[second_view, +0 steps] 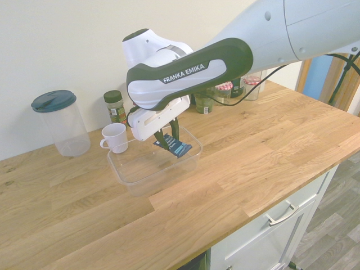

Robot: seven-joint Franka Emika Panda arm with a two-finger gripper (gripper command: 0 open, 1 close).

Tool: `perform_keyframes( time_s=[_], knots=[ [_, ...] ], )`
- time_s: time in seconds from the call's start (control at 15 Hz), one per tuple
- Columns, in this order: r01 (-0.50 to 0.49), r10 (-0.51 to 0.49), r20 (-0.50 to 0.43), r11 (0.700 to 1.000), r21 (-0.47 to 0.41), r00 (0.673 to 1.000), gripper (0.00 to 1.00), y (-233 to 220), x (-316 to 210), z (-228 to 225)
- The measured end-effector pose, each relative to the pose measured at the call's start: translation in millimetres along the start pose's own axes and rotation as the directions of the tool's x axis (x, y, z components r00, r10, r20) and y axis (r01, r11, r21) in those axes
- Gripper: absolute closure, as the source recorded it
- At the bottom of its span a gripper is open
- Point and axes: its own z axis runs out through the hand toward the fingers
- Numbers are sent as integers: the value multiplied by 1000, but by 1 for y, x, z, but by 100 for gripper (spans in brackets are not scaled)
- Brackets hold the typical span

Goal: Put the protein bar into the container

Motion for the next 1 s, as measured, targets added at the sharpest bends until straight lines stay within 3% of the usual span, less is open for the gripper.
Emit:
perform_keyframes(
  time_s=[0.07,1.0],
  knots=[
    [-4,4,4,1000,-3,1000,0,0,2,1],
    [-37,37,0,999,36,999,0,6,13,-26]
  ],
)
